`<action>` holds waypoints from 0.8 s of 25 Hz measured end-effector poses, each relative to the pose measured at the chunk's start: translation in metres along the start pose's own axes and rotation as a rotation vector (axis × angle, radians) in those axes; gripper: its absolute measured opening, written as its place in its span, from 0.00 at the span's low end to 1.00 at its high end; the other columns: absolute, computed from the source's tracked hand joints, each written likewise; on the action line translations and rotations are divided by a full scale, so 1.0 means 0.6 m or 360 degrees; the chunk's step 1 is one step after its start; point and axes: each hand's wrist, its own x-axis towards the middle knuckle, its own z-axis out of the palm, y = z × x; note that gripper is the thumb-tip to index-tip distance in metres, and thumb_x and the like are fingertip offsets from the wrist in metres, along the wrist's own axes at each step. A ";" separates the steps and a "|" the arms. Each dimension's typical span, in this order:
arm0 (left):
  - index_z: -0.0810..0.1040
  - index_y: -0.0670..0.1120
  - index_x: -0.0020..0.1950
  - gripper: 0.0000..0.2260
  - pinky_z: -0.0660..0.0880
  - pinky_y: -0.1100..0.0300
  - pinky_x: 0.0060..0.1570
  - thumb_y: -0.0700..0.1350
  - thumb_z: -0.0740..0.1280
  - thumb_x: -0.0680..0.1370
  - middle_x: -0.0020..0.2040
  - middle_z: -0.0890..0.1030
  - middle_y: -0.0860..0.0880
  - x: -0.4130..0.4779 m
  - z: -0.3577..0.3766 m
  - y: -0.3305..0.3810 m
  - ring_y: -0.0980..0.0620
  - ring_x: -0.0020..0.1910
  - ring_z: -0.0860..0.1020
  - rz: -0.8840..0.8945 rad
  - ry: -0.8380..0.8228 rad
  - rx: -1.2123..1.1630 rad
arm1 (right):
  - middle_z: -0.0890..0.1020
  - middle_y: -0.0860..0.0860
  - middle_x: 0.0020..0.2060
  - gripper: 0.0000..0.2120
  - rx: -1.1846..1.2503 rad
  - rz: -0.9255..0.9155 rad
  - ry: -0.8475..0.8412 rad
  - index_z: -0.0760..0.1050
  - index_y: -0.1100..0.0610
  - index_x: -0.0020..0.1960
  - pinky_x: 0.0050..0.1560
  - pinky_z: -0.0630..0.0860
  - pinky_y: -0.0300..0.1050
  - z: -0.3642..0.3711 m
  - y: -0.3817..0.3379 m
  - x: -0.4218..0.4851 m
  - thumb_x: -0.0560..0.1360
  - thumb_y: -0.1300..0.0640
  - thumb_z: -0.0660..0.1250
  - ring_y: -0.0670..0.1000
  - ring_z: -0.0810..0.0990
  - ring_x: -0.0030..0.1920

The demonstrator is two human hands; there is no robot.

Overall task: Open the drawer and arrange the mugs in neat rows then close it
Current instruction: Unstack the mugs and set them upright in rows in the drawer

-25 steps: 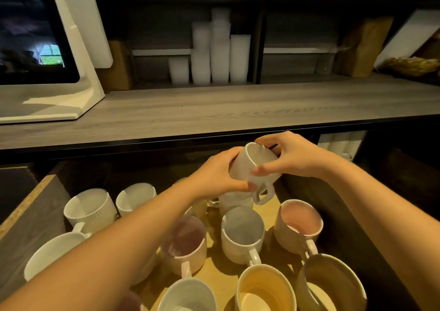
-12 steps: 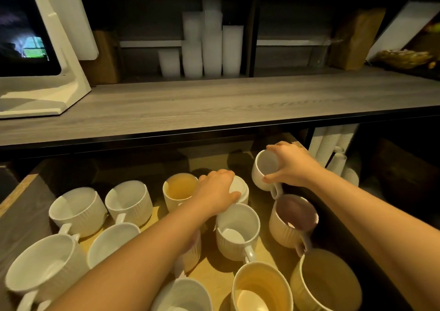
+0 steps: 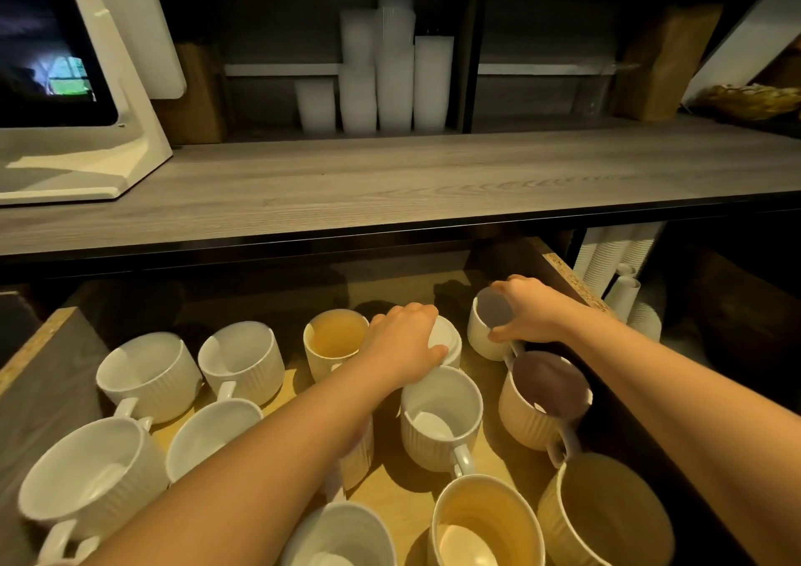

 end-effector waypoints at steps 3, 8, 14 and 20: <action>0.63 0.48 0.72 0.27 0.66 0.48 0.64 0.53 0.65 0.76 0.70 0.70 0.47 0.008 -0.006 0.003 0.46 0.67 0.69 -0.0031 -0.0069 0.0024 | 0.72 0.57 0.65 0.33 -0.0055 0.0000 -0.0065 0.59 0.58 0.73 0.51 0.75 0.40 0.004 0.002 0.002 0.74 0.49 0.68 0.55 0.76 0.60; 0.63 0.48 0.72 0.28 0.66 0.48 0.64 0.56 0.65 0.75 0.69 0.70 0.46 0.026 -0.002 0.011 0.45 0.67 0.68 -0.0092 -0.0164 0.0053 | 0.69 0.57 0.68 0.32 -0.0003 -0.0005 -0.0114 0.57 0.58 0.74 0.55 0.74 0.40 0.005 0.009 0.006 0.75 0.50 0.65 0.55 0.74 0.63; 0.64 0.49 0.71 0.27 0.66 0.48 0.64 0.56 0.65 0.75 0.69 0.70 0.46 0.037 0.001 0.011 0.45 0.67 0.68 -0.0091 -0.0197 0.0065 | 0.68 0.56 0.68 0.31 -0.0088 -0.0010 -0.0264 0.58 0.57 0.73 0.57 0.75 0.43 0.002 0.008 0.019 0.76 0.50 0.64 0.56 0.73 0.64; 0.64 0.49 0.70 0.30 0.68 0.47 0.62 0.60 0.66 0.73 0.67 0.72 0.46 0.041 0.004 0.009 0.45 0.65 0.70 -0.0111 -0.0241 0.0182 | 0.68 0.56 0.70 0.32 -0.0096 -0.0041 -0.0253 0.57 0.57 0.74 0.61 0.73 0.44 0.001 0.008 0.010 0.75 0.49 0.65 0.56 0.71 0.66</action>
